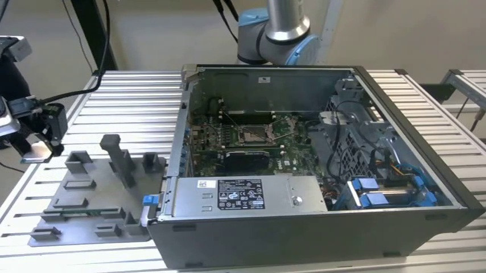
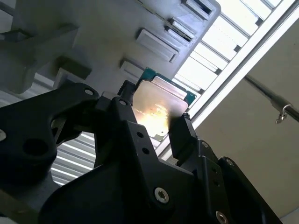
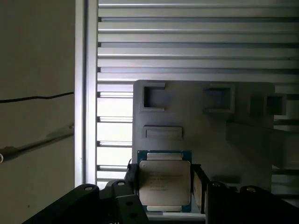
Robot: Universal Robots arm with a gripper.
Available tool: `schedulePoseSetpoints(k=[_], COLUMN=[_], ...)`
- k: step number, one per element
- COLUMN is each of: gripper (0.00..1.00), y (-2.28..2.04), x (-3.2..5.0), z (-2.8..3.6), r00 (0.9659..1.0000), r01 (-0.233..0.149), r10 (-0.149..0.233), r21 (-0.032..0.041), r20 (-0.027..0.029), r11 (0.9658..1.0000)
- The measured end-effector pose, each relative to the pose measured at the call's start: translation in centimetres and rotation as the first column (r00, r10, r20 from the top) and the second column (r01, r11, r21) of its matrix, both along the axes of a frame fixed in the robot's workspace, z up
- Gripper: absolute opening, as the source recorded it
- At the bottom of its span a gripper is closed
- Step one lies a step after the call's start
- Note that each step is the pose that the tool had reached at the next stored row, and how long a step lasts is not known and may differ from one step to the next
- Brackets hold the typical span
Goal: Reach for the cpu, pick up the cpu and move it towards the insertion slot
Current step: 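Pick up the cpu and move it towards the insertion slot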
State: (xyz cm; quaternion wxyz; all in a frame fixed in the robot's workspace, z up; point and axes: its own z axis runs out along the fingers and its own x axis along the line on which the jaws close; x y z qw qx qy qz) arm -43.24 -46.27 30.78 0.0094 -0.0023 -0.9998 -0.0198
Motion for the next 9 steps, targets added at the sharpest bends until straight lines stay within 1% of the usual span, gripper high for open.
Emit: schedulePoseSetpoints(k=[9], gripper=[0.00], y=[0.00], x=[0.00], z=[1.05], r00=[1.0000], r01=[0.000], r10=[0.000], r21=[-0.0001], r20=[-0.0001], r11=[1.0000])
